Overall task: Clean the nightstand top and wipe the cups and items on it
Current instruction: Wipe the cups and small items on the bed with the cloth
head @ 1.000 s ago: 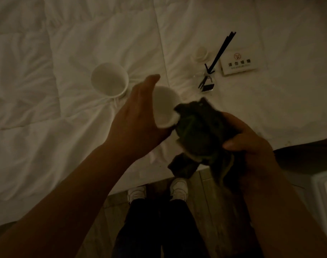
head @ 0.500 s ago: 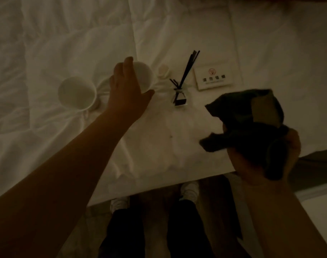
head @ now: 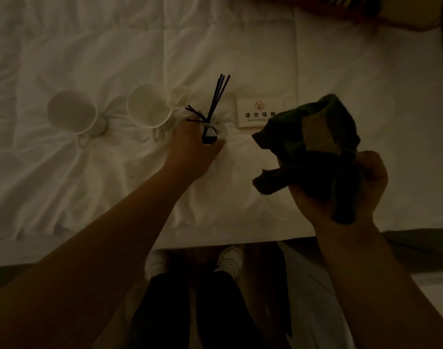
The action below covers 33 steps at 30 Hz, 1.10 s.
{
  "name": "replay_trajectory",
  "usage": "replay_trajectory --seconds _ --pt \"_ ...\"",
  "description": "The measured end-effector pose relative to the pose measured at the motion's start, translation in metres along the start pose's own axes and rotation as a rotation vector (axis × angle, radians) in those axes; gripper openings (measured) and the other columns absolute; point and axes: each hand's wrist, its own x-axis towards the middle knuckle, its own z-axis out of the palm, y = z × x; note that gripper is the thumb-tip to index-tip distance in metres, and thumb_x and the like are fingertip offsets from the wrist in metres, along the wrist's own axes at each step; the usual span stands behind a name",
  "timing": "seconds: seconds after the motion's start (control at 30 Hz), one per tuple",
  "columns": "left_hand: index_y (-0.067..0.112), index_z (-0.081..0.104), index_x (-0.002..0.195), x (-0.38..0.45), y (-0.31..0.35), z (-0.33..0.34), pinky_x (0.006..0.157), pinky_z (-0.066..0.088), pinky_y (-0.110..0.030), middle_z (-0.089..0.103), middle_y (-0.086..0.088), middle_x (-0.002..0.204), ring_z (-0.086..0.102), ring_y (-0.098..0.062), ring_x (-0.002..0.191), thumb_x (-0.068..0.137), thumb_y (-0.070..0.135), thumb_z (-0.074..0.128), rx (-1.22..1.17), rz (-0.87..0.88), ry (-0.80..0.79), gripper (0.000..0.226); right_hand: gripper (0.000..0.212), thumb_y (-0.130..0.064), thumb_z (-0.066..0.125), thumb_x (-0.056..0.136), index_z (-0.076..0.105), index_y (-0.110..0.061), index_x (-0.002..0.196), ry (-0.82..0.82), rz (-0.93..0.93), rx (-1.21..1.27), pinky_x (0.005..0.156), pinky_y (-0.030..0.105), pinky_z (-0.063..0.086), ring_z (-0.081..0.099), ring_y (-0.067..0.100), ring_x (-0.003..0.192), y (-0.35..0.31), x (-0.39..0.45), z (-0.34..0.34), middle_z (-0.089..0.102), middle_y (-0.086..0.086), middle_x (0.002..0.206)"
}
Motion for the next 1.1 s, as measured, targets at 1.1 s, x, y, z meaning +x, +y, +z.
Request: replay_trajectory --seconds 1.1 --pt "0.018 0.061 0.108 -0.063 0.067 -0.065 0.088 0.053 -0.031 0.064 0.011 0.104 0.063 -0.008 0.104 0.084 0.015 0.066 -0.536 0.347 0.147 0.026 0.041 -0.053 0.054 0.087 0.071 -0.024 0.111 0.209 0.206 -0.422 0.08 0.039 0.056 0.069 0.021 0.099 0.091 0.017 0.039 0.072 0.003 0.108"
